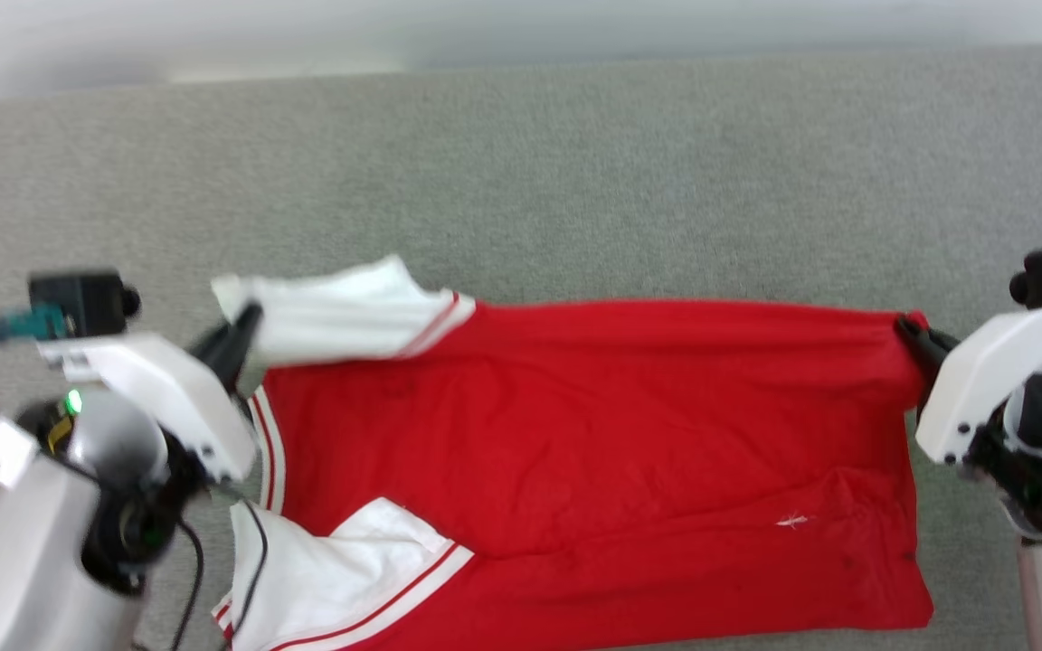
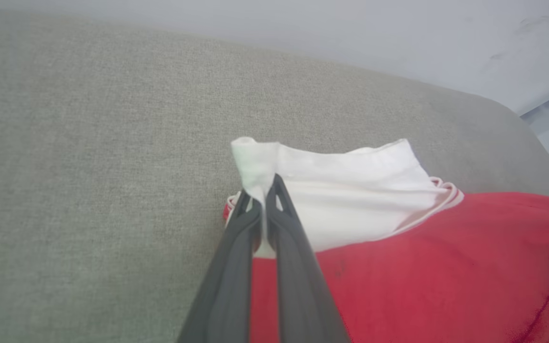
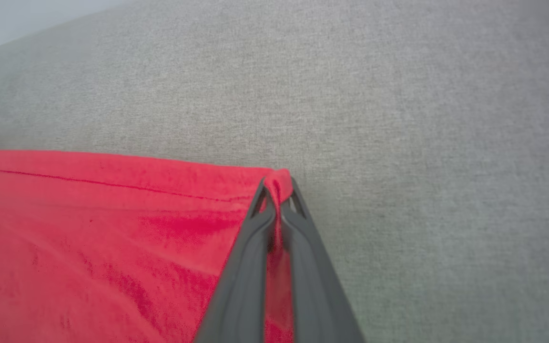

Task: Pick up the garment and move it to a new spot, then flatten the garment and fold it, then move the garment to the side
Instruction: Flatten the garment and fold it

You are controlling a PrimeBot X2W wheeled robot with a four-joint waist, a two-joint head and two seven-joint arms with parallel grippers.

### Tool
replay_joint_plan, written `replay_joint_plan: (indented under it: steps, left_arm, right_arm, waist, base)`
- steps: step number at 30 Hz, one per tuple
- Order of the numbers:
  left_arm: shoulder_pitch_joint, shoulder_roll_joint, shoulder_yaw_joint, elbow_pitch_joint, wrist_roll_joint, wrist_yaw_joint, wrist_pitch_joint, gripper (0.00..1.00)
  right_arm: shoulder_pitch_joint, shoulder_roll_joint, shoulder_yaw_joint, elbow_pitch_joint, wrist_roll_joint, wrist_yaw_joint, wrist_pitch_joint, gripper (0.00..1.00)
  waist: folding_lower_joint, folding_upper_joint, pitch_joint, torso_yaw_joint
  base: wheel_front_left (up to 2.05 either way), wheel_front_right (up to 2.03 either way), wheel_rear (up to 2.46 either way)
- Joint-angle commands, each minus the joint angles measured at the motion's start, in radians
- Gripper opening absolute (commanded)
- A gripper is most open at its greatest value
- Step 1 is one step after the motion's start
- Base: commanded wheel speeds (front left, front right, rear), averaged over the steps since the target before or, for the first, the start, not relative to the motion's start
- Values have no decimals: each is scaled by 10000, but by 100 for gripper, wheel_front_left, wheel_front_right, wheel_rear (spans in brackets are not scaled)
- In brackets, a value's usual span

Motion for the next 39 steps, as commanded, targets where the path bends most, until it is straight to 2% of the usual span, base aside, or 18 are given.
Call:
replay_joint_plan:
  steps: [1,6,10,17,21,22,23,24,25,33,39]
  left_arm:
    - [630,-39,38,-201,-21,161,-173,0]
    - [2310,-226,6,-664,-157,535,-526,0]
    - [3407,-386,-234,-696,-291,722,-417,0]
    - [4680,-739,-499,-302,-630,887,-411,0]
    - [4952,-881,-716,22,-623,768,-450,0]
    - [4970,-910,-766,89,-602,763,-449,17]
    - [4951,-965,-791,148,-611,747,-486,68]
    - [4939,-1002,-815,212,-611,738,-511,100]
    - [4922,-1046,-842,267,-600,724,-551,100]
    - [4788,-1150,-734,377,-205,597,-1553,100]
    - [4781,-1226,-520,-89,397,817,-2817,100]
  right_arm:
    - [405,57,-126,-177,-64,-5,-270,0]
    - [1530,193,-226,-238,-111,-4,-729,0]
    - [2295,300,-325,-122,-134,-4,-1094,0]
    - [3245,452,-504,330,-99,-5,-1955,0]
    - [3730,495,-592,468,-83,-5,-2311,0]
    - [3866,527,-570,479,-91,-5,-2398,0]
    - [3983,582,-535,489,-43,-4,-2479,0]
    - [4096,612,-485,501,-42,-4,-2544,15]
    - [4197,629,-434,491,-84,-4,-2647,100]
    - [4792,838,-132,222,-24,-4,-3616,100]
    - [4937,861,-374,-533,21,-4,-4054,100]
  waist:
    - [0,-1,-470,259]
    - [0,-1,-1050,509]
    - [0,-1,-1461,624]
    - [0,-1,-1947,634]
    - [0,-1,-2070,637]
    - [0,-1,-2089,646]
    - [0,-1,-2110,651]
    - [0,-1,-2132,645]
    - [0,-1,-2149,636]
    - [0,-1,-2449,536]
    - [0,-1,-2748,439]
  base:
    - [0,0,0]
    - [0,0,0]
    - [0,0,0]
    - [0,0,0]
    - [0,0,0]
    - [0,0,0]
    - [0,0,0]
    - [0,0,0]
    - [0,0,0]
    - [0,0,0]
    - [0,0,0]
